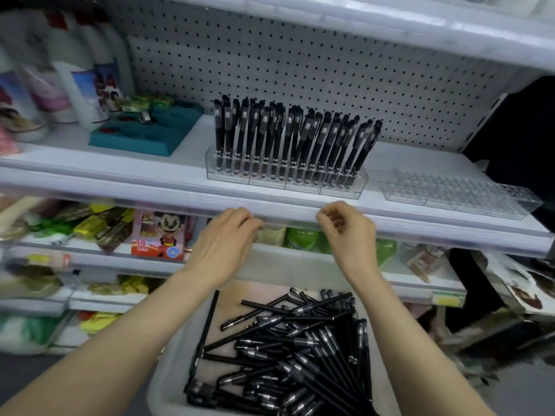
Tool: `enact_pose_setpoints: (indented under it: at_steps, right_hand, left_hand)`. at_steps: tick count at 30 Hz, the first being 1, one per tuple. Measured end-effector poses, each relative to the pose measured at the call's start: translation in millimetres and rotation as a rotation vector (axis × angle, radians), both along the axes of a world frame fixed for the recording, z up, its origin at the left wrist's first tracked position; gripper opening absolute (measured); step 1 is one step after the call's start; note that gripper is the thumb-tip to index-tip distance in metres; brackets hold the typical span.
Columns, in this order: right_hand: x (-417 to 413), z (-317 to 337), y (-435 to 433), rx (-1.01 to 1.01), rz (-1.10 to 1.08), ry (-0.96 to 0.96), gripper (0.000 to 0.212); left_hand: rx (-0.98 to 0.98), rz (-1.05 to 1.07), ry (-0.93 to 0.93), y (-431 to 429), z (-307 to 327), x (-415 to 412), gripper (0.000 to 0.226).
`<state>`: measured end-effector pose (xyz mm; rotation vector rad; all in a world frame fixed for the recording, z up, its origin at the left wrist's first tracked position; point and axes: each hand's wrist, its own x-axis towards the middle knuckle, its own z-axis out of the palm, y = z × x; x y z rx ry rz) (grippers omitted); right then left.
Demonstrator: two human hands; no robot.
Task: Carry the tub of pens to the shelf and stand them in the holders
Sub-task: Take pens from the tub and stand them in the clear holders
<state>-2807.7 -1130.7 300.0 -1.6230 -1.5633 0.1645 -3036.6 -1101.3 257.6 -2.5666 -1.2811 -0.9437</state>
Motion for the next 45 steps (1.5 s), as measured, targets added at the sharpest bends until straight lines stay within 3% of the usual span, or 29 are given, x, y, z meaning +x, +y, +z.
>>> enact_pose_setpoints:
  at_steps: [7,10,13,16,21,25,29,32,38,42,45]
  right_hand:
    - [-53,-72,-30,-0.559,0.468,-0.229,0.021]
    - [-63,-86,-29,-0.594,0.499,-0.449,0.031]
    - [-67,-93,-27,-0.585,0.474,-0.613,0.021]
    - [-62,-89,-25,-0.523,0.449,-0.502,0.016]
    - [-47,-58,-18,-0.460,0.379,-0.123,0.012]
    - [-42,-41,-16,-0.423,0.343,-0.101,0.013]
    - [-19,-18,-15,-0.508,0.287,-0.134,0.011]
    - [-4,6,-13,-0.496,0.265,0.027,0.006]
    - [-38,31,-4,-0.187,0.185,0.482,0.021]
    - [-59,44,1,-0.022,0.157,0.590,0.031]
    - [-64,73,13,0.091,0.153,0.489,0.018]
  left_hand:
    - [-0.209,0.078,0.157,-8,-38,-11,0.051]
    - [-0.231,0.087,0.188,-6,-39,-8,0.052]
    - [-0.224,0.106,0.213,-4,-42,-7,0.055]
    - [-0.229,0.092,0.189,-4,-41,-7,0.052]
    - [-0.180,-0.080,0.015,-12,-27,-5,0.032]
    - [-0.156,-0.181,0.069,-9,-17,1,0.023]
    - [-0.111,-0.148,0.065,5,-14,-8,0.018]
    - [-0.108,-0.097,0.085,5,-9,-12,0.019]
    - [-0.147,-0.050,0.057,3,-5,-3,0.026]
    - [-0.074,-0.041,0.018,5,10,-10,0.031]
    - [0.009,0.036,-0.057,12,31,-28,0.033]
